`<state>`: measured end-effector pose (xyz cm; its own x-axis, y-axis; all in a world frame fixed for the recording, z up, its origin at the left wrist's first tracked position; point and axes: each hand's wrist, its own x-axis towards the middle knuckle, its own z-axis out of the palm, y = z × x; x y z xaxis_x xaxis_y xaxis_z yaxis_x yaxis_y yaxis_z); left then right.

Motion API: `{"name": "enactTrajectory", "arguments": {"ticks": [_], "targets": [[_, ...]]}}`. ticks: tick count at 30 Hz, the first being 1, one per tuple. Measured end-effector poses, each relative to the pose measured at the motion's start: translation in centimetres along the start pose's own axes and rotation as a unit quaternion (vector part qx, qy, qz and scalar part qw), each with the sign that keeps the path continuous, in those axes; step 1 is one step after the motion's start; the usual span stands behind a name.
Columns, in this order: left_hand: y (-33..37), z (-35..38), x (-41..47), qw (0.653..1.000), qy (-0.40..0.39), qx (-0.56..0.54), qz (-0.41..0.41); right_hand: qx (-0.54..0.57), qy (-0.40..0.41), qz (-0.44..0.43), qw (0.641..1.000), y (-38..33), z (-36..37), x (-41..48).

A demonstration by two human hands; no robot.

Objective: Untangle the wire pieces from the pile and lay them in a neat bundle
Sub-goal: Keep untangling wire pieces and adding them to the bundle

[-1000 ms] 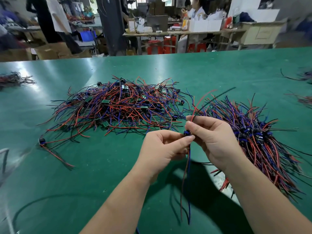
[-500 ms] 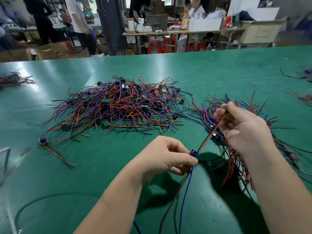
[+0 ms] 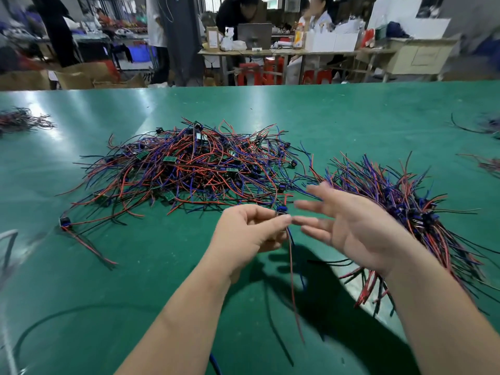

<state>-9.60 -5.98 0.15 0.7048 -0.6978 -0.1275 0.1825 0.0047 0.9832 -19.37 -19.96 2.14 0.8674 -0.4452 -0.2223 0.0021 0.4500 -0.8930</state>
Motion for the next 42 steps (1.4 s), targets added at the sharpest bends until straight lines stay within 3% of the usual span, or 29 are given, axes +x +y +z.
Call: {"name": "enactTrajectory", "arguments": {"ticks": [2,4,7,10,12,15,17,19,24,29,31,35,39,42], "targets": [[-0.4,0.2,0.0,0.999,-0.012,0.030,0.020,-0.132,0.004,-0.062,0.989,1.4,0.9,0.0],[-0.6,0.3,-0.1,0.996,-0.035,0.070,0.041,-0.251,0.065,-0.153,0.954,2.2,1.4,0.1],[-0.5,-0.2,0.3,0.981,-0.009,0.168,0.095,-0.275,0.108,-0.279,0.914,1.7,1.0,0.0],[-1.1,-1.6,1.1,0.913,0.105,0.370,0.135,-0.258,0.156,-0.392,0.869,0.0,0.0,-0.7],[-1.8,-2.5,1.4,0.850,0.136,0.504,0.074,-0.256,0.204,-0.421,0.846,-1.1,-0.9,-1.1],[-3.1,-3.0,1.9,0.793,0.105,0.600,-0.026,-0.340,0.291,-0.348,0.824,-1.9,-2.9,-0.7],[-3.7,-3.0,2.3,0.781,0.100,0.616,-0.027,-0.453,0.344,-0.213,0.794,-2.0,-4.2,-0.4],[-3.9,-3.0,2.5,0.765,0.115,0.634,-0.012,-0.509,0.346,-0.160,0.772,-1.9,-4.4,-0.4],[-3.5,-3.1,2.5,0.756,0.149,0.636,0.041,-0.483,0.307,-0.232,0.786,-1.0,-2.9,0.0],[-2.7,-2.8,2.4,0.843,0.229,0.465,0.147,-0.444,0.272,-0.252,0.816,0.0,-1.8,0.1],[-2.6,-2.9,2.4,0.854,0.250,0.424,0.169,-0.437,0.261,-0.252,0.823,0.3,-1.5,0.2],[-2.8,-3.1,2.5,0.823,0.255,0.497,0.108,-0.440,0.239,-0.262,0.825,0.8,-1.1,0.4],[-2.4,-3.5,2.8,0.752,0.324,0.558,0.133,-0.446,0.234,-0.261,0.824,1.0,-0.9,0.4],[-2.4,-3.6,2.9,0.734,0.344,0.569,0.138,-0.448,0.231,-0.264,0.822,1.0,-0.9,0.4]]}}
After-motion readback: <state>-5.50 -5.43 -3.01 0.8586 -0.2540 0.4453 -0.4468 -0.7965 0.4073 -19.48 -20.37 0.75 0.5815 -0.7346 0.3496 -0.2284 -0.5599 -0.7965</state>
